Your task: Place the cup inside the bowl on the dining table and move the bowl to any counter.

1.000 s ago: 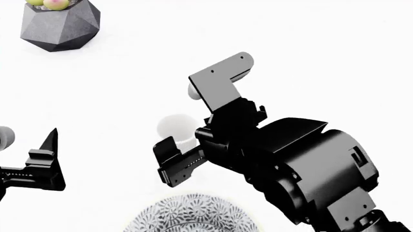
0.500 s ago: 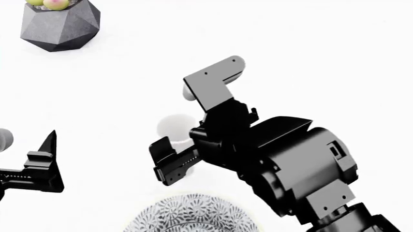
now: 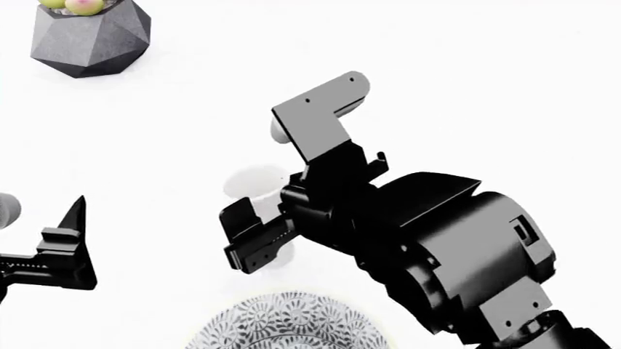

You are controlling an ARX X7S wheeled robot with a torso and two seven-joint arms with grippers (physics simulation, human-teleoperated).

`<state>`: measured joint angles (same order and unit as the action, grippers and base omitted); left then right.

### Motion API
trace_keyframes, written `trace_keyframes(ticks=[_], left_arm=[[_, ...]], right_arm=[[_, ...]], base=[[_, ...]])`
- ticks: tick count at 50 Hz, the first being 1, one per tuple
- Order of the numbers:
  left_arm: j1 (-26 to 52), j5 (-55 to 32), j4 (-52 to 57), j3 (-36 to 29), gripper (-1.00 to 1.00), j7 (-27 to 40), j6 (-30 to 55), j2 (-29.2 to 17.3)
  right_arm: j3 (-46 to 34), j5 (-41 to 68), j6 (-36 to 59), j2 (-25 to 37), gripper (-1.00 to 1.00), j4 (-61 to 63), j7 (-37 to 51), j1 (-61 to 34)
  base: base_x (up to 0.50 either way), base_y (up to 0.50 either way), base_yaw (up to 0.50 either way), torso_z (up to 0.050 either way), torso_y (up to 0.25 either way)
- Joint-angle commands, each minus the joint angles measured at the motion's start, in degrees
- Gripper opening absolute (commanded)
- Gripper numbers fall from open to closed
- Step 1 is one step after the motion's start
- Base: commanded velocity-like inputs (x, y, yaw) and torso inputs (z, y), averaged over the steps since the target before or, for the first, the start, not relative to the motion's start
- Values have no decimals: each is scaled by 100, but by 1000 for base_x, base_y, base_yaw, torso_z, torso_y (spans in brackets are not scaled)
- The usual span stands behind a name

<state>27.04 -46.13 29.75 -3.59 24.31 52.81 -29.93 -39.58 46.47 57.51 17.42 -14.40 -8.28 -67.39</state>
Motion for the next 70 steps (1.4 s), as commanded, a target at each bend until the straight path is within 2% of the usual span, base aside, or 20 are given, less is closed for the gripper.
trace_keyframes(ticks=[1, 10, 18, 23, 29, 45, 70], left_arm=[[-8, -32, 17, 59, 100, 29, -17, -32], [-33, -17, 25, 22, 100, 34, -38, -40], [11, -62, -4, 94, 100, 97, -59, 10], [-10, -84, -3, 111, 100, 80, -65, -18], [35, -86, -7, 91, 100, 122, -42, -6], [20, -22, -36, -49, 100, 101, -81, 1], [-22, 13, -16, -130, 100, 117, -147, -6]], right_arm=[[547, 572, 561, 423, -100, 1245, 624, 214], [1702, 1939, 1401, 917, -100, 2983, 1831, 641], [2744, 4122, 2101, 1398, -100, 4114, 3520, 896], [2905, 5331, 2011, 1762, -100, 4618, 4440, 1093], [3041, 6202, 1623, 2100, -100, 5161, 5046, 1453], [3146, 6440, 1386, 2323, -100, 5745, 5284, 2144], [3286, 5302, 1571, 2067, -100, 5873, 4481, 3237]], base=[[0, 0, 0, 0, 0], [0, 0, 0, 0, 0], [0, 0, 0, 0, 0], [0, 0, 0, 0, 0], [0, 0, 0, 0, 0], [0, 0, 0, 0, 0], [0, 0, 0, 0, 0]])
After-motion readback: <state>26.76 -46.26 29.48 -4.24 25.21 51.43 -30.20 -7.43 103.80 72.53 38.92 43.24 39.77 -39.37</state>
